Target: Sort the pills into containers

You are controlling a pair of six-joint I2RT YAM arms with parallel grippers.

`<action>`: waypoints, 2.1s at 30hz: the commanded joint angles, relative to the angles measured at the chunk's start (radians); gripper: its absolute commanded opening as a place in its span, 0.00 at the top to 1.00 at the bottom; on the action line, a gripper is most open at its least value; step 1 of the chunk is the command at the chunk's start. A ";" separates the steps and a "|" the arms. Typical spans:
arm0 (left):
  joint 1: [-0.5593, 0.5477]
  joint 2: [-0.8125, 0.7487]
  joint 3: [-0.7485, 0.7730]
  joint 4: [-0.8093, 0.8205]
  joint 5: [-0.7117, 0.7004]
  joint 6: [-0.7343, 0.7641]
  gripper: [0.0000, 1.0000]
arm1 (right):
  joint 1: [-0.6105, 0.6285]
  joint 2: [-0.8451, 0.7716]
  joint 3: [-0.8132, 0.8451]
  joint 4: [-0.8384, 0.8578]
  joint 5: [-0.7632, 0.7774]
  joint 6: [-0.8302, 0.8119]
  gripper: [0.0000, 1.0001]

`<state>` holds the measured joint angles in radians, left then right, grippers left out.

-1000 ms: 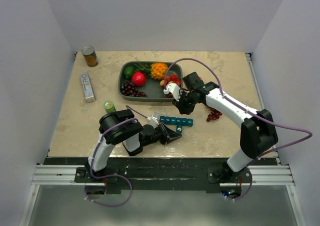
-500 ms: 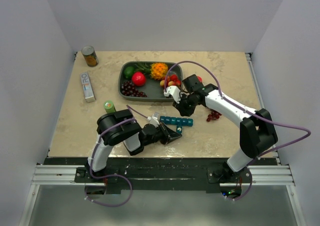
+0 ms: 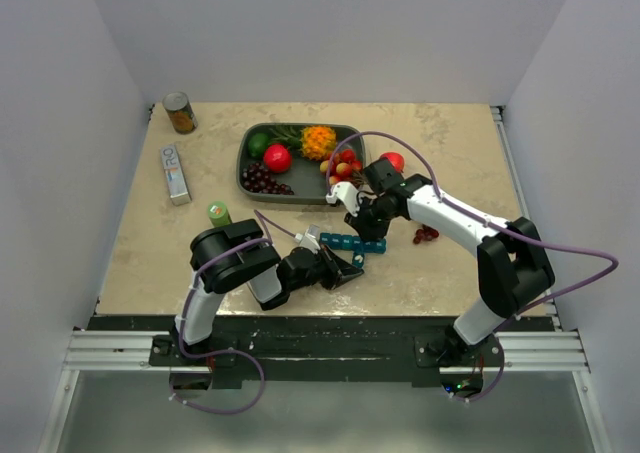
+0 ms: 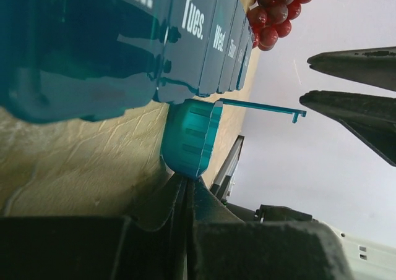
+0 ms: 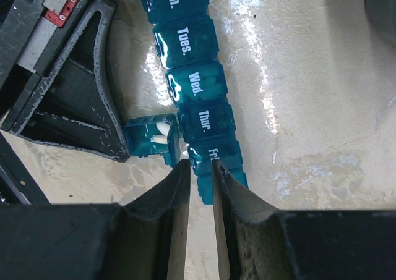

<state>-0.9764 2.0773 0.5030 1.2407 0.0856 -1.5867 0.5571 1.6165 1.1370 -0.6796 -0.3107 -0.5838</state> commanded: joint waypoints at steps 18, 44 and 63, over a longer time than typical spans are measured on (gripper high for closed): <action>-0.013 0.023 -0.017 -0.104 -0.003 -0.032 0.95 | 0.044 0.025 0.000 -0.049 -0.084 -0.057 0.78; -0.012 0.000 -0.030 -0.069 0.003 -0.013 0.95 | 0.067 0.105 -0.005 -0.031 -0.031 -0.034 0.77; -0.013 -0.029 -0.035 -0.075 0.008 0.014 0.94 | 0.079 0.129 -0.010 -0.026 -0.016 -0.028 0.76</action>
<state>-0.9833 2.0602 0.4911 1.2228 0.0910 -1.5784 0.6304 1.7317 1.1316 -0.7136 -0.3462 -0.6205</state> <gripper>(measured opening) 0.057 0.236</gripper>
